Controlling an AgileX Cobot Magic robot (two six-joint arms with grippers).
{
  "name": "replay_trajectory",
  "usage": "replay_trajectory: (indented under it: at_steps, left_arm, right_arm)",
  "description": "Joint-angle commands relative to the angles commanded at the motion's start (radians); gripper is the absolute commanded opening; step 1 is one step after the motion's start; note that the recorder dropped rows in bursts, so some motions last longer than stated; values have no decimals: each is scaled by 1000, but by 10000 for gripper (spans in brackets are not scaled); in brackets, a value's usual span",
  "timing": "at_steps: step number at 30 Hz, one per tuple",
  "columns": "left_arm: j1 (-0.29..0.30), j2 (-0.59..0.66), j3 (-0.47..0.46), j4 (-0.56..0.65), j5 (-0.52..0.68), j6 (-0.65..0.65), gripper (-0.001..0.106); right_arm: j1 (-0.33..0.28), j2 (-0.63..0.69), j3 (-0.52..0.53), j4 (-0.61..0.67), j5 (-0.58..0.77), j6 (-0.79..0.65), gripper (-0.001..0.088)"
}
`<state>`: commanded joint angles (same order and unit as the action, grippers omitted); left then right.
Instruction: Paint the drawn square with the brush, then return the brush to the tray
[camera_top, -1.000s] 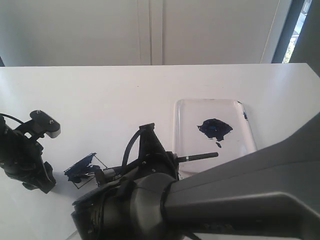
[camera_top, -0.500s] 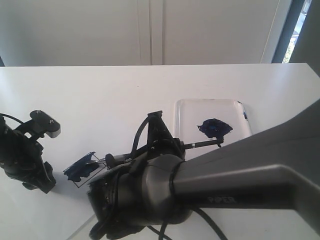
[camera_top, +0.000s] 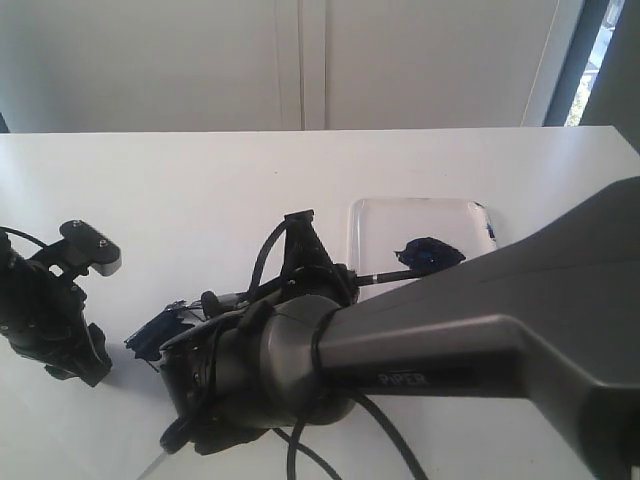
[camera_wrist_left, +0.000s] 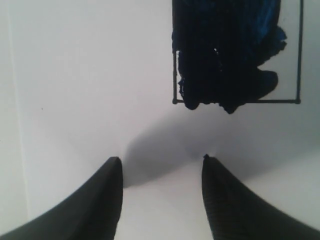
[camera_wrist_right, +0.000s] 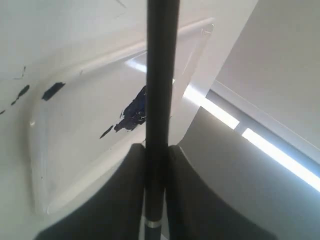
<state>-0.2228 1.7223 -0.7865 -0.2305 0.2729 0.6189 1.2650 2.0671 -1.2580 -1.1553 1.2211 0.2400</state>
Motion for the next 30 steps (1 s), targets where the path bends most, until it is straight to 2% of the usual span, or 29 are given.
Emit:
replay_trajectory:
  at_steps: [25, 30]
  left_arm:
    - [0, 0, 0, 0, -7, -20, 536]
    - [0, 0, 0, 0, -7, -20, 536]
  right_arm:
    - [0, -47, 2, 115, 0, -66, 0]
    - [0, -52, 2, 195, 0, -116, 0]
